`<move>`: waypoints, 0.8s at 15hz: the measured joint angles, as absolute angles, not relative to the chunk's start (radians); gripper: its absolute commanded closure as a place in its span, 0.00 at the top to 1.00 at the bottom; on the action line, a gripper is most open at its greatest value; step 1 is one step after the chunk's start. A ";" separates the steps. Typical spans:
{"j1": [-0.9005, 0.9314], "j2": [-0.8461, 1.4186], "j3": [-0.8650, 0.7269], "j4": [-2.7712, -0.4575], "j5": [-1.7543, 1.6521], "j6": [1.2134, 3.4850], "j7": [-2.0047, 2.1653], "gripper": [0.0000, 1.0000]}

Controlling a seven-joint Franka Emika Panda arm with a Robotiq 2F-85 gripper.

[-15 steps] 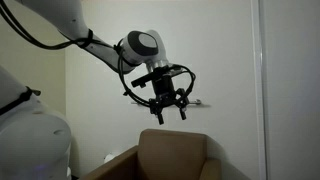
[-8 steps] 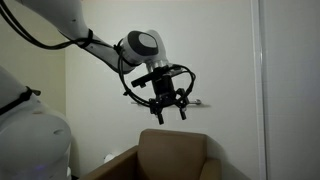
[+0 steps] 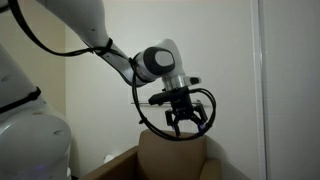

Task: Dust the armrest with the towel

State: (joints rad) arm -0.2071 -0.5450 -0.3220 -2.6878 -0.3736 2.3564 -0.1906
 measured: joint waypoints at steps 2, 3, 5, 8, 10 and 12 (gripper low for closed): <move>-0.205 -0.442 -0.367 -2.719 -0.347 2.484 -0.227 1.00; -0.201 -0.386 -0.380 -2.729 -0.324 2.526 -0.254 1.00; -0.193 -0.287 -0.388 -2.726 -0.281 2.557 -0.303 1.00; -0.201 -0.292 -0.372 -2.720 -0.281 2.557 -0.302 1.00; -0.209 -0.305 -0.368 -2.721 -0.281 2.557 -0.301 1.00; -0.217 -0.284 -0.367 -2.739 -0.264 2.593 -0.294 1.00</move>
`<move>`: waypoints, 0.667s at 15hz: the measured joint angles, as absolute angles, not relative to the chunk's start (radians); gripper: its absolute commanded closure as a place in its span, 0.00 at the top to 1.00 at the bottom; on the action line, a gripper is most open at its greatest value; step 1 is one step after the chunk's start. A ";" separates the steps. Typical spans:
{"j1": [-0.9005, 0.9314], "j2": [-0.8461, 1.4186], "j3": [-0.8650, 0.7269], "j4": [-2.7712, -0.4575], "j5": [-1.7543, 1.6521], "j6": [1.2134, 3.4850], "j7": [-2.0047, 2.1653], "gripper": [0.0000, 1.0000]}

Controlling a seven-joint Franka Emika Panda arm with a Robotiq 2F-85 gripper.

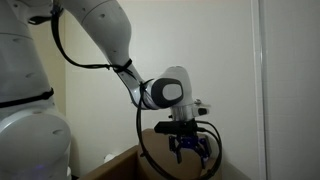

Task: Dust the armrest with the towel

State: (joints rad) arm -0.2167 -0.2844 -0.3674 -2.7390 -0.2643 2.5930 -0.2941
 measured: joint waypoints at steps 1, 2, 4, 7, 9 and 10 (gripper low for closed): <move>-0.217 -0.251 -0.370 -2.750 -0.232 2.629 -0.294 1.00; -0.212 -0.201 -0.374 -2.759 -0.183 2.679 -0.297 1.00; -0.188 -0.078 -0.374 -2.759 -0.065 2.776 -0.306 1.00; -0.148 0.117 -0.334 -2.717 0.166 2.900 -0.350 1.00; -0.153 0.247 -0.268 -2.642 0.283 2.935 -0.364 1.00; -0.157 0.313 -0.243 -2.594 0.306 2.942 -0.363 1.00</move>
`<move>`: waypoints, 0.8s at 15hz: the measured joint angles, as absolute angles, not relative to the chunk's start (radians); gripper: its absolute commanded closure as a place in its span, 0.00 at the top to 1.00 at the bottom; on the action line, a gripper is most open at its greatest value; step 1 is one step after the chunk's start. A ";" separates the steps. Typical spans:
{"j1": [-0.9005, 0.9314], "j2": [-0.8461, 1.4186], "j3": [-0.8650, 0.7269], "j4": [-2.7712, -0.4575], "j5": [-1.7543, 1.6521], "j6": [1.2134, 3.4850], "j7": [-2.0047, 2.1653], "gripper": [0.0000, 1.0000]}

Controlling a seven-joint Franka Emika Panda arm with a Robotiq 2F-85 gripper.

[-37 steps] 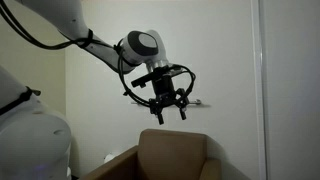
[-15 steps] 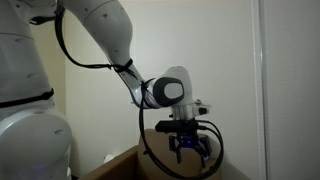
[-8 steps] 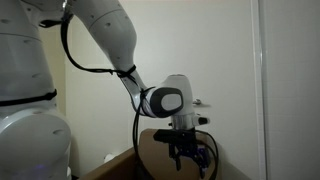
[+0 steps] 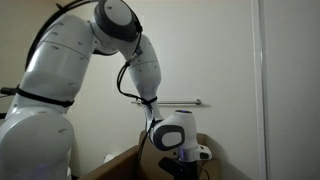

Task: Dust the armrest with the towel

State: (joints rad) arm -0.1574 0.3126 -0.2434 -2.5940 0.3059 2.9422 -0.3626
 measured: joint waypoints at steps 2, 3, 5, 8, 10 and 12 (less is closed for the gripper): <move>-0.155 0.446 -0.230 -2.486 0.308 2.946 -0.343 1.00; -0.161 0.492 -0.224 -2.449 0.288 2.947 -0.328 1.00; -0.181 0.500 -0.207 -2.444 0.254 2.947 -0.301 1.00; -0.194 0.477 -0.201 -2.453 0.231 2.946 -0.295 1.00; -0.213 0.485 -0.188 -2.441 0.190 2.940 -0.266 1.00; -0.241 0.514 -0.168 -2.407 0.175 2.907 -0.257 0.75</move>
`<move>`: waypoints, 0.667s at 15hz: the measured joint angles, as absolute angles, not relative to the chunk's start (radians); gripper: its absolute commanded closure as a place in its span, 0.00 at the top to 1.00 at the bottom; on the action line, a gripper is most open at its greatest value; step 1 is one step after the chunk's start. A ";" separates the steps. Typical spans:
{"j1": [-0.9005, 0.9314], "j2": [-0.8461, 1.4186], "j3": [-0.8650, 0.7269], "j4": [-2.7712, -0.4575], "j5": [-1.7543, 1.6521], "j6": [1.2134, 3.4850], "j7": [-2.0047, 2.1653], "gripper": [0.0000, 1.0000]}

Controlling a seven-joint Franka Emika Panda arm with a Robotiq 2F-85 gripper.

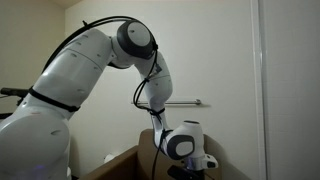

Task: Dust the armrest with the towel

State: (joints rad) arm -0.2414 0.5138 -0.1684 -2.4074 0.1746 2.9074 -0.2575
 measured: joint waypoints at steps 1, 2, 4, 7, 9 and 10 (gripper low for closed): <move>-0.258 0.536 -0.157 -2.382 0.170 2.885 -0.257 0.74; -0.276 0.561 -0.143 -2.354 0.168 2.862 -0.257 0.68; -0.311 0.598 -0.112 -2.302 0.166 2.808 -0.258 0.56; -0.334 0.613 -0.080 -2.255 0.164 2.733 -0.259 0.36; -0.328 0.614 -0.077 -2.238 0.152 2.700 -0.258 0.23; -0.318 0.615 -0.081 -2.231 0.142 2.686 -0.253 0.18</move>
State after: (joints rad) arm -0.3184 0.6146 -0.0806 -2.2313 0.1416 2.6864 -0.2527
